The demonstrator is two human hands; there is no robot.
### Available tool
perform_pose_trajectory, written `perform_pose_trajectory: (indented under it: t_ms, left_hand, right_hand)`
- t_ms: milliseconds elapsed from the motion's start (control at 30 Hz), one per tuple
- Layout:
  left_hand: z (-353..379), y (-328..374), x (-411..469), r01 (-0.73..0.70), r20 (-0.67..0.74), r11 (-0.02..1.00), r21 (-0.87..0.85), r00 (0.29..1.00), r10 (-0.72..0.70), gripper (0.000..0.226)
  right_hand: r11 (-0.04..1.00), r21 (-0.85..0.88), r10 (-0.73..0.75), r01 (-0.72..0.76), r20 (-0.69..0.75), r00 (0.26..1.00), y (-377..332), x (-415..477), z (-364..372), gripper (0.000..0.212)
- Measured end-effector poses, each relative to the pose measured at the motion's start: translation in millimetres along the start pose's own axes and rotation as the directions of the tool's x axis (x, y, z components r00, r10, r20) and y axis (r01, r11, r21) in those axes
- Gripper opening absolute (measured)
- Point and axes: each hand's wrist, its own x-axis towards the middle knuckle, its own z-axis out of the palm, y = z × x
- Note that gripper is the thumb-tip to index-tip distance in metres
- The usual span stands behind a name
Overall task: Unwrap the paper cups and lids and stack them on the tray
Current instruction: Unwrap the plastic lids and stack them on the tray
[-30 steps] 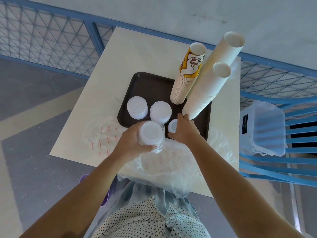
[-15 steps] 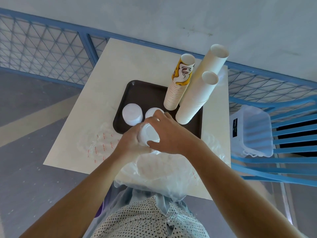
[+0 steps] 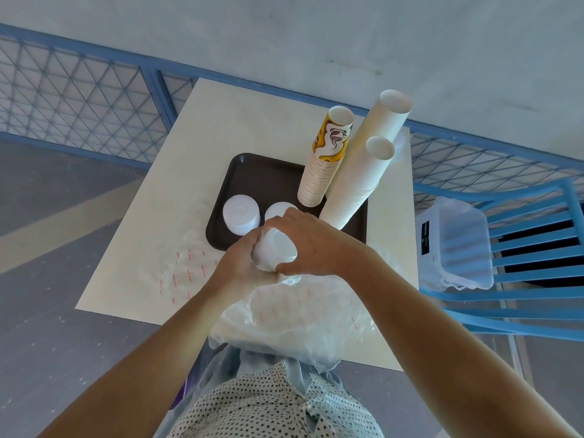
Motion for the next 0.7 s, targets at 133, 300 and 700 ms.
perform_pose_trajectory:
  t_ms: [133,300,700]
  left_hand:
    - [0,-1,-4,-0.015,0.023,1.000,-0.002,1.000,0.015,0.076]
    - [-1,-1,-4,-0.004,0.026,0.999,-0.034,1.000,0.005,0.073]
    - [3,9,5,-0.006,0.092,0.999,-0.047,0.996,0.011,0.074]
  right_hand:
    - [1.000,0.000,0.002,-0.002,0.004,1.000,-1,-1,-1,0.079]
    - [0.997,0.082,0.003,0.007,-0.111,0.994,-1,-12,-7,0.075]
    - [0.998,0.056,0.011,-0.005,-0.107,0.994,4,-20,-13,0.081]
